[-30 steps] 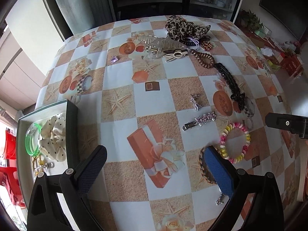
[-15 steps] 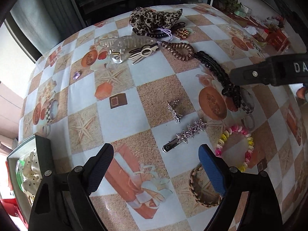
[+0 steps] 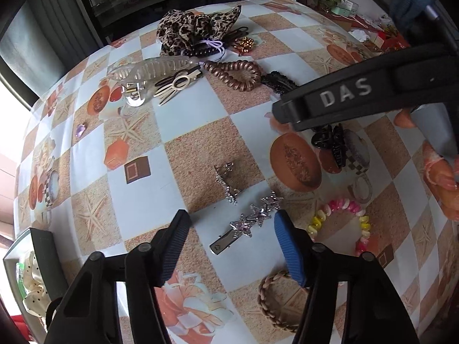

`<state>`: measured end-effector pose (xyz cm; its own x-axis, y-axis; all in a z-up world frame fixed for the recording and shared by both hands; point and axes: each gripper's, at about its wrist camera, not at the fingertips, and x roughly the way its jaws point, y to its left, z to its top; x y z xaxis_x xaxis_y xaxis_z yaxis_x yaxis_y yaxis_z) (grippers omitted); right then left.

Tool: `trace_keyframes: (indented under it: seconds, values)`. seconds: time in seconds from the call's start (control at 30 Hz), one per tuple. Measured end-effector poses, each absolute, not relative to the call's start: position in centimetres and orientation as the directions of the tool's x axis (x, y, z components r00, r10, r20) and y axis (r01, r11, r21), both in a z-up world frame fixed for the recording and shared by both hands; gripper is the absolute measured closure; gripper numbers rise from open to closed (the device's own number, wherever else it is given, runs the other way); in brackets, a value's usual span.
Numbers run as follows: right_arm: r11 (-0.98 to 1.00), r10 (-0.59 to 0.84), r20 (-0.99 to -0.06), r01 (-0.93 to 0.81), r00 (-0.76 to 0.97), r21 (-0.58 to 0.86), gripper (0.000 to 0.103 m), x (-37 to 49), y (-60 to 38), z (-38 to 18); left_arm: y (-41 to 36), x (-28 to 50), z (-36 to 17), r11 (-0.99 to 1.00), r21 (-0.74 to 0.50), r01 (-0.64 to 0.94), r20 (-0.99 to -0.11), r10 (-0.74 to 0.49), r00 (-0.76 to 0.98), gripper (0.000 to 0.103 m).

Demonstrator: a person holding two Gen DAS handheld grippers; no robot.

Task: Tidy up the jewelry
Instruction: 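Grasp the star hair clip with left tool while right tool grasps the black beaded clip, then carry the star clip with left tool while right tool carries the black beaded clip over the tray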

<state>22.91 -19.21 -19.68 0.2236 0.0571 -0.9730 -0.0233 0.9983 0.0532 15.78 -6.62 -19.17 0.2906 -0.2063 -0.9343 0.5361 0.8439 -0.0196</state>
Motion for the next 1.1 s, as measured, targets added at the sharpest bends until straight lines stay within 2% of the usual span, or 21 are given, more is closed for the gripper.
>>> trace_keyframes:
  seconds: [0.07,0.1,0.17,0.23,0.33,0.37,0.6,1.1]
  values:
    - [0.999,0.029,-0.972,-0.046,0.232,0.019,0.028,23.1,-18.7,-19.8,-6.8,15.6,-19.1,0.840,-0.031,0.542,-0.934,-0.217,0.284,0.052]
    - [0.998,0.011,-0.971,-0.059,0.237,-0.003,0.032,23.1,-18.4,-19.8,-6.9,15.5,-19.0,0.838,-0.033,0.544,-0.934,-0.220,0.282,0.061]
    - [0.996,-0.015,-0.969,-0.081,0.247,-0.036,0.040,23.1,-17.9,-19.8,-7.1,15.4,-18.9,0.837,-0.037,0.545,-0.934,-0.223,0.278,0.069]
    - [0.995,-0.017,-0.967,-0.090,0.254,-0.041,0.046,23.0,-17.8,-19.7,-7.1,15.4,-18.8,0.841,-0.044,0.539,-0.934,-0.226,0.276,0.071]
    - [0.995,-0.011,-0.965,-0.092,0.263,-0.036,0.067,23.0,-17.6,-19.5,-6.7,15.5,-18.7,0.852,-0.071,0.519,-0.934,-0.240,0.266,0.072]
    - [0.995,-0.011,-0.965,-0.090,0.263,-0.036,0.072,22.9,-17.5,-19.5,-6.5,15.5,-18.6,0.857,-0.085,0.509,-0.933,-0.248,0.262,0.072]
    - [0.999,0.049,-0.955,-0.018,0.292,0.046,0.072,21.9,-19.3,-18.1,-5.2,15.2,-17.5,0.878,-0.142,0.456,-0.920,-0.287,0.266,0.072]
    - [0.979,0.158,-0.936,0.071,0.314,0.189,0.072,17.8,-21.4,-14.5,-3.0,13.0,-14.0,0.914,-0.165,0.371,-0.901,-0.293,0.321,0.072]
